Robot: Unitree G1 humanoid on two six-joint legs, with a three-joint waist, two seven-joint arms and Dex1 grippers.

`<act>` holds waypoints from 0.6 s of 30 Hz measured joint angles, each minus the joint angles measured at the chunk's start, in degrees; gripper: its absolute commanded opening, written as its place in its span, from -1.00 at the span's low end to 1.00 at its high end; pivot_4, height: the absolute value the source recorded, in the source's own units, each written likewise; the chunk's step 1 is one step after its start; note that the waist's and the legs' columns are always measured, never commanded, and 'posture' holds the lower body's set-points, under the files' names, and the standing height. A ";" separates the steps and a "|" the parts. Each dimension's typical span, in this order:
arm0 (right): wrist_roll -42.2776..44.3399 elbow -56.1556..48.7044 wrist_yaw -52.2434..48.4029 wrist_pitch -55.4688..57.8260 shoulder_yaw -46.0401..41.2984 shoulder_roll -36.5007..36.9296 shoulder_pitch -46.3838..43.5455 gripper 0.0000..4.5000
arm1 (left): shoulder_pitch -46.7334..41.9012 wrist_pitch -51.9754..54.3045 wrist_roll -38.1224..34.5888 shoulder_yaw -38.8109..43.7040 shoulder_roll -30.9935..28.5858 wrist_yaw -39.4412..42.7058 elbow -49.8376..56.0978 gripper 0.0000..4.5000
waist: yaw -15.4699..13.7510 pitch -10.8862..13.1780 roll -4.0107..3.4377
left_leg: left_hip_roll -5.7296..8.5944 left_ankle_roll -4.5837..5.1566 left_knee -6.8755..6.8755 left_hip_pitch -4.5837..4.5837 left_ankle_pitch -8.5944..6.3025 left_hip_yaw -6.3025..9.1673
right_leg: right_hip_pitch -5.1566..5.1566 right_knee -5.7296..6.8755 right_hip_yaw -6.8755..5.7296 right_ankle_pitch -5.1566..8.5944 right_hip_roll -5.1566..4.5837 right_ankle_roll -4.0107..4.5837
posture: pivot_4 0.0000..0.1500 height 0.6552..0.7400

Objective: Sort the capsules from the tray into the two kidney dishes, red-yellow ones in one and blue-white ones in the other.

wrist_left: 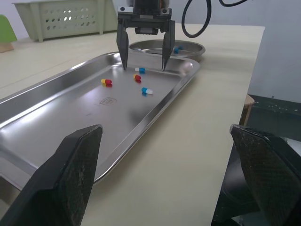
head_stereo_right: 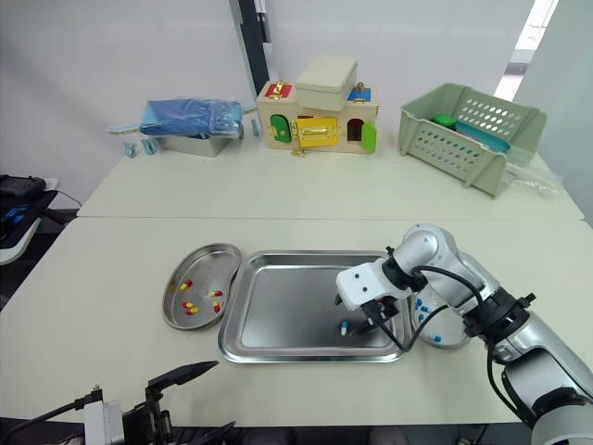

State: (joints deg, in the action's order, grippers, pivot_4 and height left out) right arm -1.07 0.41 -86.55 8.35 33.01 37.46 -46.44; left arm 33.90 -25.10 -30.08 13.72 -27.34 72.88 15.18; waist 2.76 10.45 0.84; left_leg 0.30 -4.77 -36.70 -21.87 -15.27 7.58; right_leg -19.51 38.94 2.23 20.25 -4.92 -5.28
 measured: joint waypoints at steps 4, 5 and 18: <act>-0.84 0.79 -1.00 -0.11 1.11 -0.84 0.00 0.20 | 0.09 0.00 0.14 -0.52 -0.18 -1.63 0.45 1.00 | 0.00 0.00 0.00 | 0.00 0.00 0.00 0.00 0.00 0.00 | 0.00 0.00 0.00 0.00 0.00 0.00 | 1.00 1.00; -1.27 1.22 -1.17 -0.12 1.49 -0.97 0.00 0.07 | 0.08 0.11 0.21 -0.65 -0.28 -2.24 0.74 1.00 | 0.01 0.00 0.00 | 0.00 0.00 0.00 0.00 0.00 0.00 | 0.00 0.00 0.00 0.00 0.00 0.00 | 1.00 1.00; -4.52 5.11 -1.54 -0.31 2.08 -3.65 0.06 -0.16 | 1.84 1.14 0.92 -2.09 -1.83 -5.07 3.61 1.00 | 0.14 0.00 -0.01 | 0.00 0.00 0.02 0.00 0.00 -0.02 | -0.04 0.01 0.03 0.00 0.01 0.00 | 1.00 1.00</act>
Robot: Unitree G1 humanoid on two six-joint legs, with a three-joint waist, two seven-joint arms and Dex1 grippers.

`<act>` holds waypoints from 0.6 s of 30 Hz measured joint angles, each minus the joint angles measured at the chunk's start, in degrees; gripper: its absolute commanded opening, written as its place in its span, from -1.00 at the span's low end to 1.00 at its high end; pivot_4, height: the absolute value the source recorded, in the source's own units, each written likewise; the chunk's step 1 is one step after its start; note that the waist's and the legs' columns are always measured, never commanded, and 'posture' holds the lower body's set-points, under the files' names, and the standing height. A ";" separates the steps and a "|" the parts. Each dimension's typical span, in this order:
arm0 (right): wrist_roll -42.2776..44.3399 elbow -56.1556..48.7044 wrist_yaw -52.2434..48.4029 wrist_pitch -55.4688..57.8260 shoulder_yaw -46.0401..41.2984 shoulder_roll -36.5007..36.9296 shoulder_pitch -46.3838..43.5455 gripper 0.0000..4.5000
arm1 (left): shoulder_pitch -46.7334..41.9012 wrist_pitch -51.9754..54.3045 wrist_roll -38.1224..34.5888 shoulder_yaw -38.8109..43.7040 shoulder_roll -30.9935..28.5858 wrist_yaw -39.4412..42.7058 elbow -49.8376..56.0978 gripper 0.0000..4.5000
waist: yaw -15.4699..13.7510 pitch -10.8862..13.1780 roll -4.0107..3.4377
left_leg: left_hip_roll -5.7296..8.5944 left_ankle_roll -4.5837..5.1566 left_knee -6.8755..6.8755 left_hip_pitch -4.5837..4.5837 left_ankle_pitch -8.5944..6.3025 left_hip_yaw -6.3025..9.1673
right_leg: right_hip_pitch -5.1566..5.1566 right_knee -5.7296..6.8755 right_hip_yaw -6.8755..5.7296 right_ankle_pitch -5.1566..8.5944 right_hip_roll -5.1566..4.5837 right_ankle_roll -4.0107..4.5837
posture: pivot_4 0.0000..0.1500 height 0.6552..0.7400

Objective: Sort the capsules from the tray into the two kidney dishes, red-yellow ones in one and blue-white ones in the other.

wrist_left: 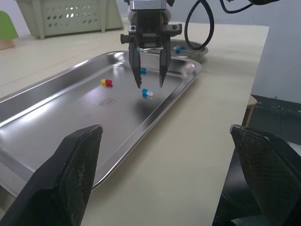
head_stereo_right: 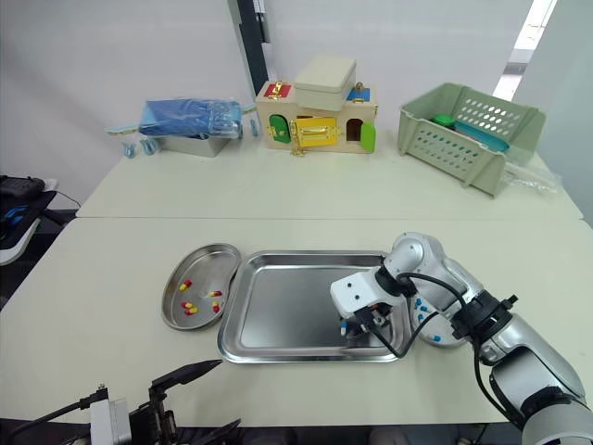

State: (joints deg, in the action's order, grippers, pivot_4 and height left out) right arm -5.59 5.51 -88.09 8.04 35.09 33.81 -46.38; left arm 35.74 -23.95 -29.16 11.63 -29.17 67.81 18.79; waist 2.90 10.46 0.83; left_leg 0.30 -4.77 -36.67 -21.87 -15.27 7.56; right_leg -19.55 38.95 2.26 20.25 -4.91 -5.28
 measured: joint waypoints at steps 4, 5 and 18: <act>-0.60 1.72 0.53 -0.42 0.42 -0.90 0.20 -0.16 | 0.04 0.27 0.00 -0.01 -0.32 -1.02 1.09 1.00 | 0.00 0.00 0.00 | 0.00 0.00 0.00 0.00 0.00 0.00 | -0.01 0.00 0.00 0.00 0.00 0.00 | 1.00 1.00; -0.74 1.97 0.61 -0.58 0.53 -1.03 0.23 -0.16 | 0.03 0.45 0.00 -0.01 -0.49 -1.14 1.10 1.00 | -0.01 0.00 0.00 | 0.00 0.00 0.00 0.00 0.00 0.00 | -0.01 0.00 0.00 0.00 0.00 0.00 | 1.00 1.00; -2.28 3.13 1.56 -2.69 0.30 -1.29 0.24 -0.90 | 1.62 0.89 -0.02 -0.01 -0.93 -2.13 1.26 1.00 | -0.02 0.00 0.00 | 0.00 0.00 0.01 0.01 0.00 0.00 | 0.00 0.00 0.00 0.00 0.00 0.00 | 1.00 1.00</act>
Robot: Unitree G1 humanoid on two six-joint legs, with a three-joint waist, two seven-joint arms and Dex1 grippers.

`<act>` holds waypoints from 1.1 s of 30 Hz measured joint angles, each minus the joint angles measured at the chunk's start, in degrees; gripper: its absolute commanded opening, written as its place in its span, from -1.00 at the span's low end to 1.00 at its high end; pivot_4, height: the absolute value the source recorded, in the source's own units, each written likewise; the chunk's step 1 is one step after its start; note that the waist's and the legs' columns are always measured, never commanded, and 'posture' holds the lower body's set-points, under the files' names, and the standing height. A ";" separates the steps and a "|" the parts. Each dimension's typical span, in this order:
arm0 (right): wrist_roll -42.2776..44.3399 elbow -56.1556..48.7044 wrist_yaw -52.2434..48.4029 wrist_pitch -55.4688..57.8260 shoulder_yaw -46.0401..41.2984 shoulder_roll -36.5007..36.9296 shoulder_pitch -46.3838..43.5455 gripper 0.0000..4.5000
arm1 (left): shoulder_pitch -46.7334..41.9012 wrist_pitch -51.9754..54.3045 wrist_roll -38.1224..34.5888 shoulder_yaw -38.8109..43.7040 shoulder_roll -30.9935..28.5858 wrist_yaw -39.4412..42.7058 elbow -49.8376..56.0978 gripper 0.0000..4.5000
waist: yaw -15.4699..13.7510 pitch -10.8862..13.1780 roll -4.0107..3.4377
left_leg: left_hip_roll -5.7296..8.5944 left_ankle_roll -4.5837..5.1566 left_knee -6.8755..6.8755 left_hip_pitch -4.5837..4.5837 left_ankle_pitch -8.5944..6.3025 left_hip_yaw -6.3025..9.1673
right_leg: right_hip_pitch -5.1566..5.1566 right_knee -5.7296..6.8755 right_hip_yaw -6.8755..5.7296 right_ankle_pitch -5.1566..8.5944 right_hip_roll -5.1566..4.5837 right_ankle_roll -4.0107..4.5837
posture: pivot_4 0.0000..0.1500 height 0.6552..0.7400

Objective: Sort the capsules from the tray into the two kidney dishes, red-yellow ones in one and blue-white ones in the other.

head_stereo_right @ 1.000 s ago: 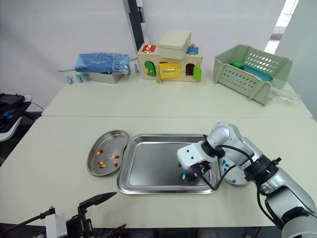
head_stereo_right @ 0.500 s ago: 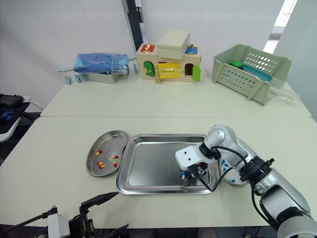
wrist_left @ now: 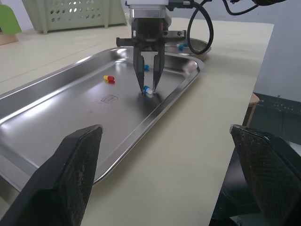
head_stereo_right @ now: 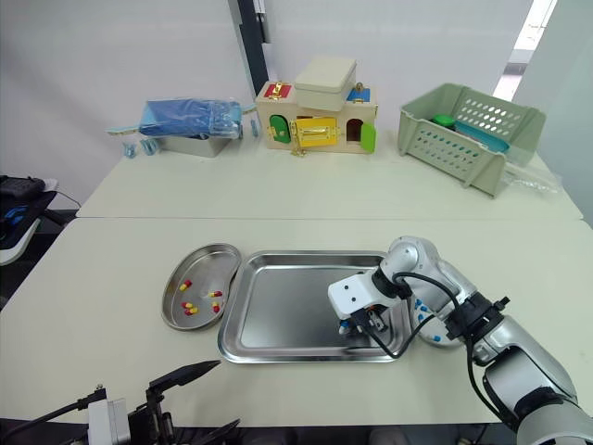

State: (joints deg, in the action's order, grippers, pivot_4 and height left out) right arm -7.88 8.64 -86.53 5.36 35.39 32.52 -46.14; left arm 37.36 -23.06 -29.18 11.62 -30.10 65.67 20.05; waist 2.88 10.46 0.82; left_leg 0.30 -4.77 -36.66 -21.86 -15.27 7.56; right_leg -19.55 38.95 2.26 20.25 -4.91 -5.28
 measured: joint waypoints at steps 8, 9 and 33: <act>0.15 -0.54 0.33 1.03 -0.36 -0.09 0.30 -1.00 | -0.91 -0.01 -0.03 0.00 -0.44 0.24 -0.18 1.00 | -0.01 0.00 0.00 | 0.00 0.00 0.01 0.00 0.00 0.00 | 0.00 0.00 0.00 0.00 0.00 0.00 | 1.00 1.00; 0.36 -1.01 0.36 1.78 -0.54 -0.07 0.60 -1.00 | -1.24 -0.01 -0.04 0.00 -0.55 0.27 -0.33 1.00 | -0.01 0.00 0.00 | 0.00 0.00 0.01 0.00 0.00 0.00 | 0.00 0.00 0.00 0.00 0.00 0.00 | 1.00 1.00; 22.52 -35.89 16.09 33.84 -49.34 24.76 44.69 -1.00 | -14.14 3.37 -2.35 -5.63 -6.96 11.60 -5.03 1.00 | -0.85 0.08 -0.02 | -0.01 0.01 0.03 -0.09 -0.01 -0.15 | 0.00 -0.05 0.09 0.00 0.01 0.00 | 1.00 1.00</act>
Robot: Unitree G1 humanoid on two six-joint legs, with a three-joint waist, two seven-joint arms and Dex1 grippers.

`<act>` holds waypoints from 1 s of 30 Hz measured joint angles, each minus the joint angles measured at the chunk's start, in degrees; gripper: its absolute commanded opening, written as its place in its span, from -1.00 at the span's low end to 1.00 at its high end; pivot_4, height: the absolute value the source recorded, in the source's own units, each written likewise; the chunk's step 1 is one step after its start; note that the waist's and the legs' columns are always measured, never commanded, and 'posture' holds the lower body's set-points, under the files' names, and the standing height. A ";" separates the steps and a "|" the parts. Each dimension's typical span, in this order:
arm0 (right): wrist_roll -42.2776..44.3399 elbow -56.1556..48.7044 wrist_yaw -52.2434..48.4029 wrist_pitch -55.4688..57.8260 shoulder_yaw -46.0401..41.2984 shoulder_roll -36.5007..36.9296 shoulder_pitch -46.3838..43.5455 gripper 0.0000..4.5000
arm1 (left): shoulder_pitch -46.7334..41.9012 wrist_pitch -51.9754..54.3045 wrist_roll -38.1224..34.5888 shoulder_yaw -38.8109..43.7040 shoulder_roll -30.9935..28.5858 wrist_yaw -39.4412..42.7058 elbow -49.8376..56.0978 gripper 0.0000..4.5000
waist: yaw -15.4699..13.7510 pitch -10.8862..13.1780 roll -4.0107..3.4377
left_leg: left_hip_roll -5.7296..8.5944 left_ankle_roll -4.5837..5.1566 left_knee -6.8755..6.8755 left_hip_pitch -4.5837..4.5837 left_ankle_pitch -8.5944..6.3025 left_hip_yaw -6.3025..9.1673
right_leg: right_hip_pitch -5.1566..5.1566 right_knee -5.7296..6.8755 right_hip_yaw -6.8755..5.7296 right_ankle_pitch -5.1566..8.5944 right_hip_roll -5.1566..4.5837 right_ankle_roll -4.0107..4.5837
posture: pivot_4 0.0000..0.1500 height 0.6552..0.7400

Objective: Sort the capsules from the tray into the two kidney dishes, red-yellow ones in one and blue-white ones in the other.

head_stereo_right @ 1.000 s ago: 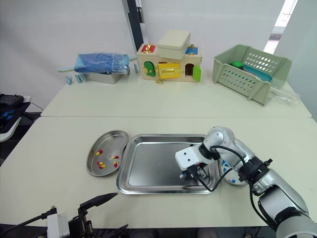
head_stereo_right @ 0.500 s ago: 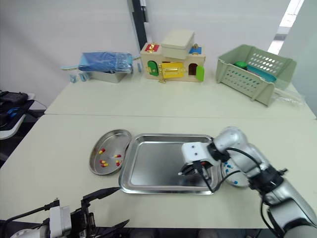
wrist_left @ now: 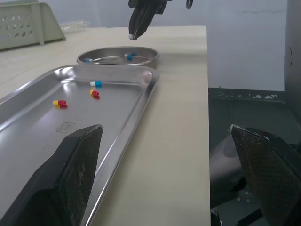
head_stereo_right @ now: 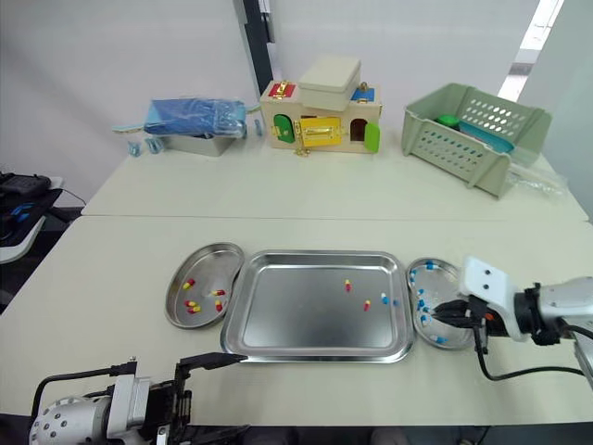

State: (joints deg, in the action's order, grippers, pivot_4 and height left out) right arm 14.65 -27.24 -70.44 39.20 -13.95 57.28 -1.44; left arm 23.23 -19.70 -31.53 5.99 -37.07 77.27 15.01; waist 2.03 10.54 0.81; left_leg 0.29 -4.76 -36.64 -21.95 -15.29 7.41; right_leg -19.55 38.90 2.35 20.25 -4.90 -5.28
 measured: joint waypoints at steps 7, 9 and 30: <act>-0.47 5.23 3.62 -4.66 0.46 0.33 2.42 -0.61 | -0.38 -0.03 0.02 -0.07 0.79 0.62 -0.10 1.00 | -0.08 0.01 0.02 | 0.00 0.00 0.00 0.00 0.00 0.02 | 0.02 -0.02 -0.02 0.00 0.00 0.00 | 1.00 1.00; -0.41 6.17 3.79 -5.62 1.58 0.35 2.48 -0.38 | -0.24 -0.22 0.05 -0.03 1.02 0.23 -0.17 1.00 | -0.09 0.02 0.03 | 0.00 0.00 0.00 -0.01 0.00 0.02 | 0.03 -0.03 -0.02 0.00 0.00 0.00 | 1.00 1.00; 7.67 9.68 -5.03 -12.10 -13.07 2.95 12.19 0.99 | 1.74 -3.48 0.15 2.08 1.94 -2.27 -3.83 1.00 | -0.16 0.05 0.07 | 0.00 0.00 0.00 0.11 0.00 0.02 | 0.18 -0.06 -0.05 0.00 -0.01 0.00 | 1.00 1.00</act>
State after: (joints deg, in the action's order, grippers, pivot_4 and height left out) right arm 22.31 -17.57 -75.47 27.10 -27.02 60.22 10.74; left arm 24.97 -23.18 -31.38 8.07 -35.12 75.00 11.18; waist 1.87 10.58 0.88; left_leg 0.28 -4.76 -36.63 -21.84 -15.29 7.44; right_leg -19.37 38.85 2.30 20.25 -4.90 -5.29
